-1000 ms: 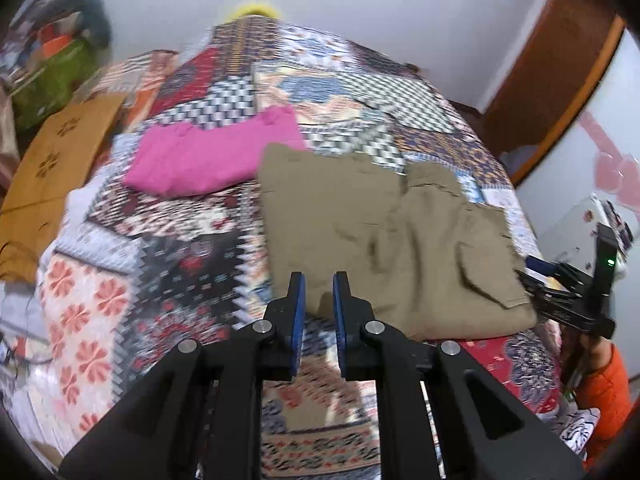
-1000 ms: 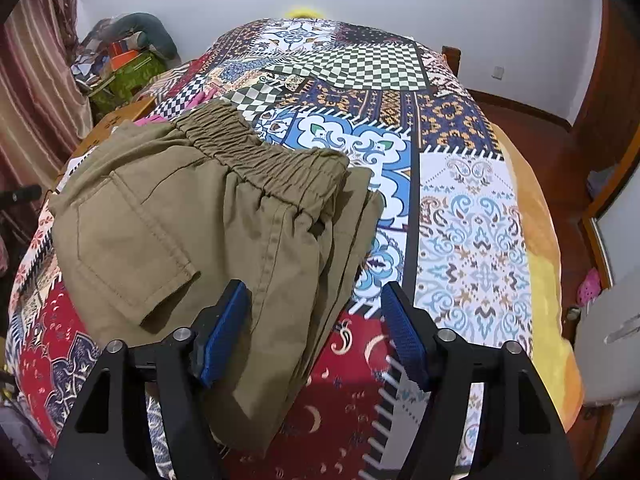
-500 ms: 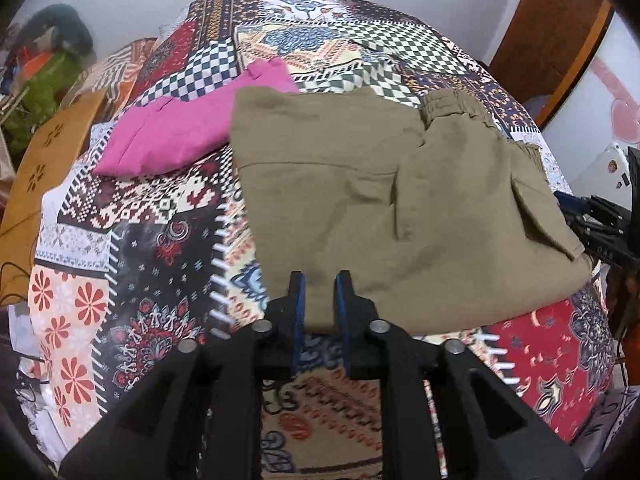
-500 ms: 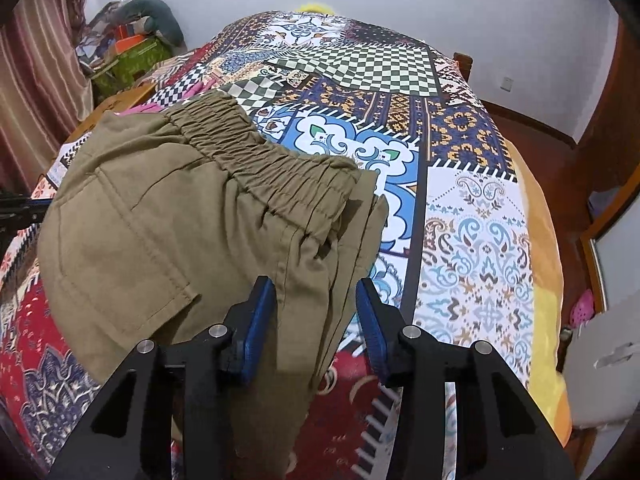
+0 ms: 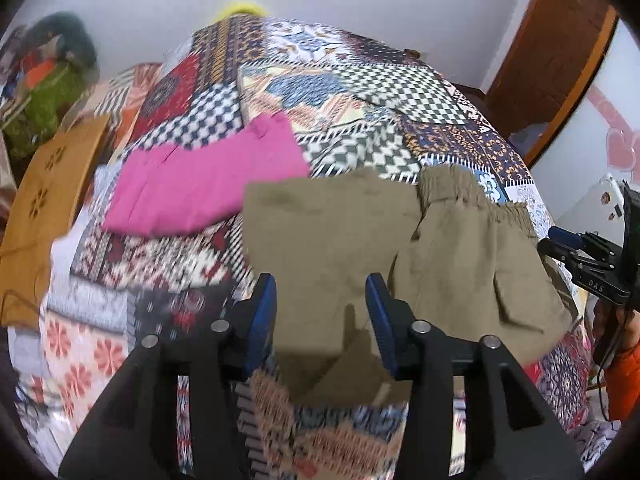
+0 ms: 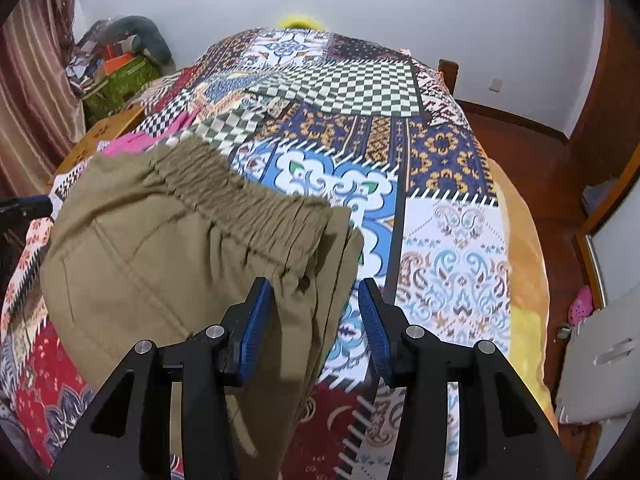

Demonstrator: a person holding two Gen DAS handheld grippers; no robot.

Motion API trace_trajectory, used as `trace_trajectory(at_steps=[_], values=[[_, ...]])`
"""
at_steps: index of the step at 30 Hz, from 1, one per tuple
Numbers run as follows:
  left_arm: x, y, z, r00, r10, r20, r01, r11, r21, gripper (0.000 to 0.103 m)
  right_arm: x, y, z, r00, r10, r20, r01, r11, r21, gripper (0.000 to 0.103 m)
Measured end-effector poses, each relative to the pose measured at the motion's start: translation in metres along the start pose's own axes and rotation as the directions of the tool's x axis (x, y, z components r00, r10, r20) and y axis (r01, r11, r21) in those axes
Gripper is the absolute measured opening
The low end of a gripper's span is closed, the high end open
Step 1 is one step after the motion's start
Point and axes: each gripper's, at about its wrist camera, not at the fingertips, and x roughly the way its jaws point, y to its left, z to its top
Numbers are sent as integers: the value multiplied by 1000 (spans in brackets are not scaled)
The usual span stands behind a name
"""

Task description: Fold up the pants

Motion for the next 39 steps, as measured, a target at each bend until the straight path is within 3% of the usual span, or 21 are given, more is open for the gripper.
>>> trace_trajectory(at_steps=[5, 13, 17, 21, 27, 29, 32, 35, 39], values=[[32, -15, 20, 999, -31, -36, 32, 999, 26, 48, 12, -1, 10, 1000, 20, 7, -20, 1000, 13, 42], [72, -20, 25, 998, 39, -47, -36, 996, 78, 48, 34, -4, 15, 999, 30, -17, -30, 1000, 9, 42], [65, -22, 25, 999, 31, -28, -28, 995, 91, 48, 25, -10, 17, 999, 28, -15, -28, 999, 20, 45], [43, -9, 22, 1000, -28, 7, 28, 999, 19, 49, 12, -8, 16, 1000, 1, 0, -1, 1000, 1, 45], [6, 14, 8, 997, -45, 60, 49, 997, -63, 54, -12, -1, 4, 1000, -17, 15, 17, 1000, -24, 46], [-2, 21, 2, 997, -30, 73, 36, 996, -80, 58, -17, -1, -1, 1000, -15, 24, 15, 1000, -1, 55], [-9, 29, -10, 995, -13, 97, 22, 996, -88, 64, -22, 1, -8, 1000, -13, 27, 13, 1000, 21, 58], [-5, 36, -18, 998, 8, 63, -3, 996, -86, 68, -21, 5, -15, 1000, -10, 6, 9, 1000, 27, 59], [9, 41, -27, 1000, -29, -5, 29, 995, -91, 68, -10, 6, -23, 998, 22, -54, -18, 997, 74, 62]])
